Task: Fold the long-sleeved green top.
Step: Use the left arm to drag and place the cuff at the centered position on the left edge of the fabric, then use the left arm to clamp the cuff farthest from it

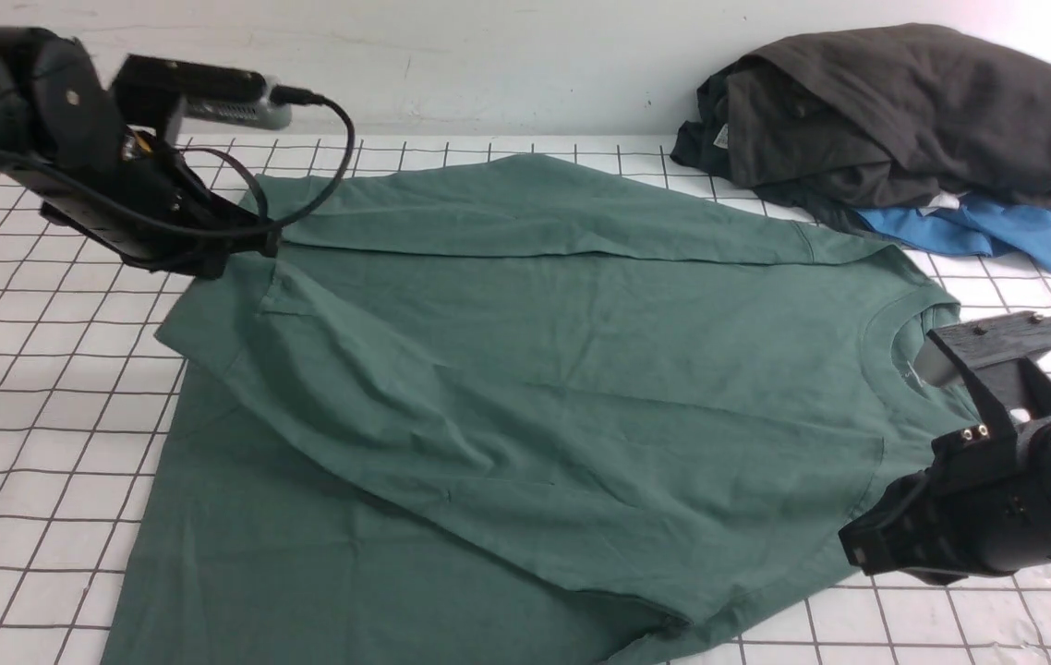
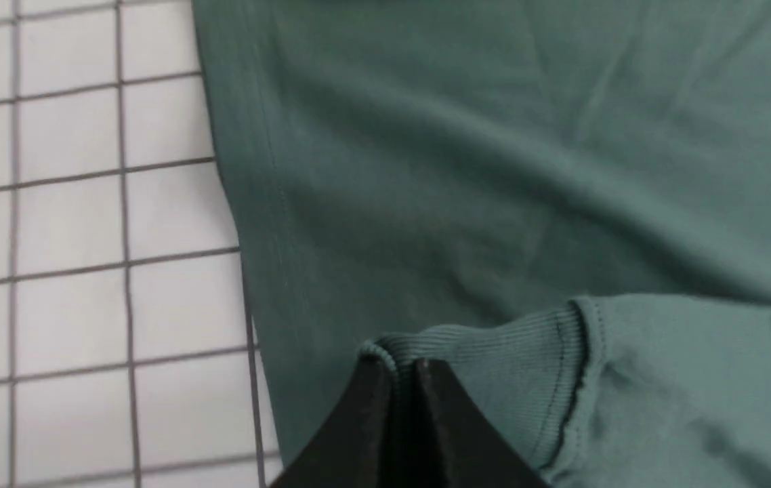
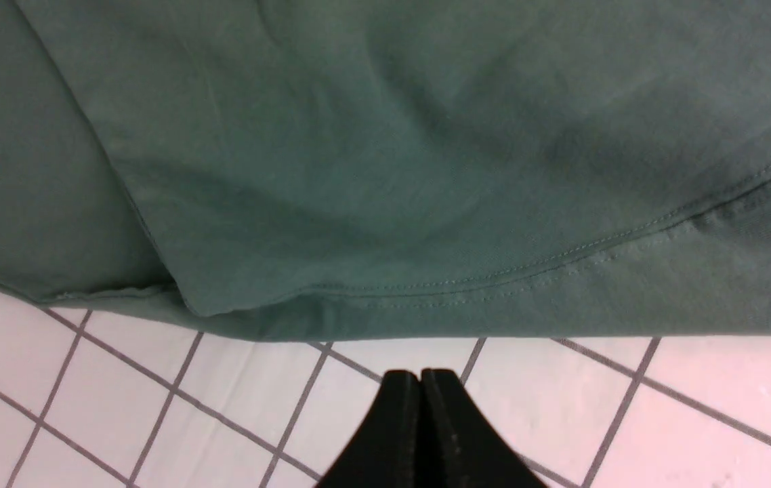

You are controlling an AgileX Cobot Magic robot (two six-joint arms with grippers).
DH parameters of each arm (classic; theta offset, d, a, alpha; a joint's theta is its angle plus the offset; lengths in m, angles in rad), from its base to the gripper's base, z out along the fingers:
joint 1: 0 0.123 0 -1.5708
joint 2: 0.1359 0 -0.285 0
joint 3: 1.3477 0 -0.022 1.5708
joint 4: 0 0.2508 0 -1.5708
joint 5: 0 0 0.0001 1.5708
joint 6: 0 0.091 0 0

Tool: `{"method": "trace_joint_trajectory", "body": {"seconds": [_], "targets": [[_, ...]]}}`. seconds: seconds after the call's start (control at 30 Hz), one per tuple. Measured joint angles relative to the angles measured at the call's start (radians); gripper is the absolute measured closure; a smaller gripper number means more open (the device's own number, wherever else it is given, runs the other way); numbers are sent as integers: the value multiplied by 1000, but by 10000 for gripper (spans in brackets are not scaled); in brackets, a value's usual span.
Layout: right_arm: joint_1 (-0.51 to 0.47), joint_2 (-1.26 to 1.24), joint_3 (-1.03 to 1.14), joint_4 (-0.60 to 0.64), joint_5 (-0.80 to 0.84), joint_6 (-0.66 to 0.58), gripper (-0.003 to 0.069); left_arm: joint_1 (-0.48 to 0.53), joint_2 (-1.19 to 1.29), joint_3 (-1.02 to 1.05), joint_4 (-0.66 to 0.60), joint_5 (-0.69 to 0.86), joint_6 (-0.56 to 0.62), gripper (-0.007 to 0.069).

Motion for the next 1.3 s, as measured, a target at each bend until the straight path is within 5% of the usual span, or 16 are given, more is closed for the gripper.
{"method": "trace_joint_trajectory", "body": {"seconds": [0.17,0.4,0.57,0.83,1.07,1.2,1.3], "targets": [[0,0,0,0,2,-4,669,1,140,-171,42,93,-25,573],[0,17,0,0,-7,-24,669,2,282,-475,50,173,-55,260],[0,45,0,0,-10,-26,669,5,408,-638,48,185,-116,160],[0,90,0,3,-12,-26,669,74,678,-895,34,147,-341,146],[0,90,0,3,-13,-31,669,90,776,-957,-99,-23,-353,156],[0,90,0,3,-13,-31,669,86,799,-960,-171,-114,-327,244],[0,90,0,2,-12,-31,669,81,801,-960,-162,-125,-304,392]]}}
